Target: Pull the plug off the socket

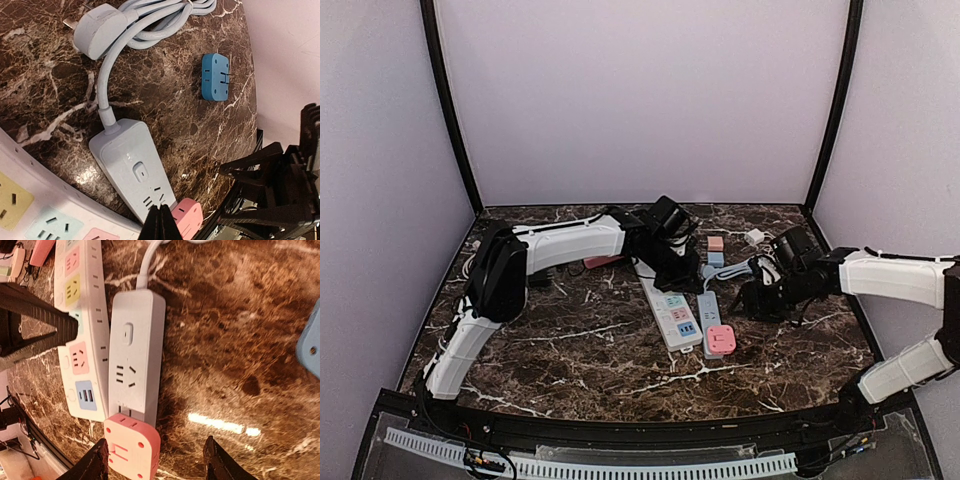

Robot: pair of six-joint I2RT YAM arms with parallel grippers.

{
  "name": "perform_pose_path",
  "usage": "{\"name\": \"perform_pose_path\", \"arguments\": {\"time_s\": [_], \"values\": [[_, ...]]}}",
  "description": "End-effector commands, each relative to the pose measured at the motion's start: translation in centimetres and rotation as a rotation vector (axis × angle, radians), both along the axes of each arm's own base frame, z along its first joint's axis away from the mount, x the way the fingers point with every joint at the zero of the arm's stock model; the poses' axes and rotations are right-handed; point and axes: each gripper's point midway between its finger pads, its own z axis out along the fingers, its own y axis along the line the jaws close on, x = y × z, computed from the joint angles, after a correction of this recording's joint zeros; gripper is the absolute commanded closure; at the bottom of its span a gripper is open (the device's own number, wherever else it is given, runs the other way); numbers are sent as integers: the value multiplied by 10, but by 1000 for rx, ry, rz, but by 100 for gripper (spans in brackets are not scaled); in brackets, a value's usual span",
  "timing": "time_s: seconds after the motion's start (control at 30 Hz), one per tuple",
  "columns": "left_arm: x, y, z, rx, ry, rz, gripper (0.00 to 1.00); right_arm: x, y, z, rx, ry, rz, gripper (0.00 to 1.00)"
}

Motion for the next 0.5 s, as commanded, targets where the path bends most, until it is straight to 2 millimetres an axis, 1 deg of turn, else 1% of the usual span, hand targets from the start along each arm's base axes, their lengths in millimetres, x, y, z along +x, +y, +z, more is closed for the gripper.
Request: {"name": "perform_pose_path", "arguments": {"time_s": [0.0, 0.13, 0.33, 0.47], "values": [[-11, -11, 41, -100, -34, -42, 98, -21, 26, -1, 121, 8, 118, 37], [-16, -19, 36, -134, -28, -54, 98, -33, 36, -10, 161, 29, 172, 35], [-20, -25, 21, -159, -4, -67, 97, -44, 47, -23, 174, 70, 224, 35], [-22, -28, 16, -170, 0, -82, 97, -49, 50, -34, 167, 104, 227, 35]]}}
